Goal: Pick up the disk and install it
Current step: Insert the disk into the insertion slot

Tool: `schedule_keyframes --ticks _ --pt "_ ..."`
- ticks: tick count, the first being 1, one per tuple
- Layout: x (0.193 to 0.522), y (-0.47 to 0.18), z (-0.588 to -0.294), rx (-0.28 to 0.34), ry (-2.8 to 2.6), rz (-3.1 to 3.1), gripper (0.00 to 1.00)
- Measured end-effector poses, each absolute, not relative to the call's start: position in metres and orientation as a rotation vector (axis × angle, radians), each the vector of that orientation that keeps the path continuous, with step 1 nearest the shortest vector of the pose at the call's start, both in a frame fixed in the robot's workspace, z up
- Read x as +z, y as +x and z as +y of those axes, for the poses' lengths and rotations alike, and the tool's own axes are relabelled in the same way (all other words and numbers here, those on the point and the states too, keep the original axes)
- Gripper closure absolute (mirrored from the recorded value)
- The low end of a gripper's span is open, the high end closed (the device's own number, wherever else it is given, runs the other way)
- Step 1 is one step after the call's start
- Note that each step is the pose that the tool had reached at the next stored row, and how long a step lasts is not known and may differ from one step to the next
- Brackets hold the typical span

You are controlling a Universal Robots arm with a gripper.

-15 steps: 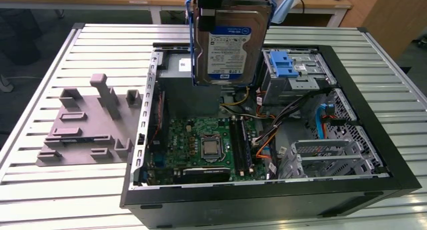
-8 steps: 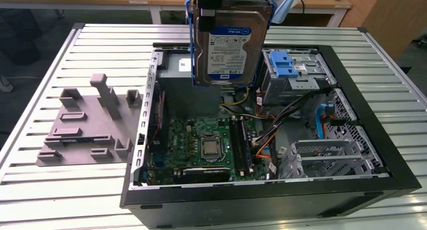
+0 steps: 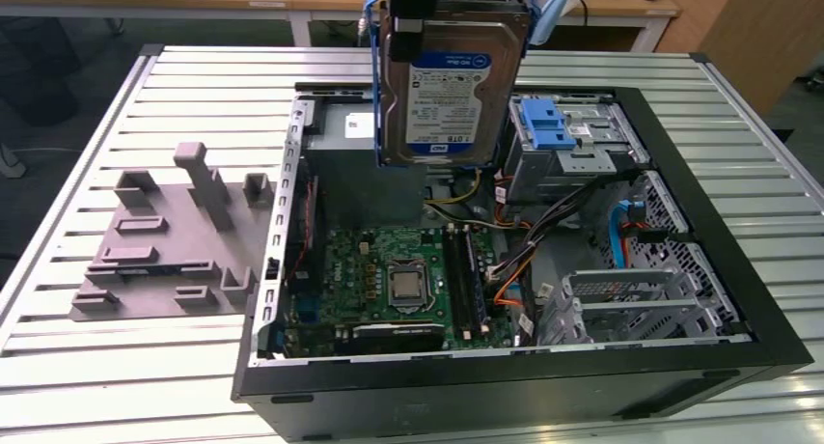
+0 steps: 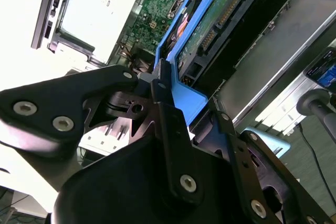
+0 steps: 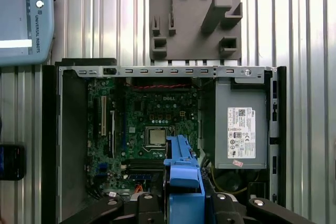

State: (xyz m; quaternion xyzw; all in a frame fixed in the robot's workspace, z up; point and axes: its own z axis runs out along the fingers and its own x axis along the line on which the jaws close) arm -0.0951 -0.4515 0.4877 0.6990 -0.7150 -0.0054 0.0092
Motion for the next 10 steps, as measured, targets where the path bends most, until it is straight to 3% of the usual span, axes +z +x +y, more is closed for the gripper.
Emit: schedule_keyframes --ticks 10 --pt "0.487 -0.095 -0.466 -0.017 2.183 -2.233 0.64"
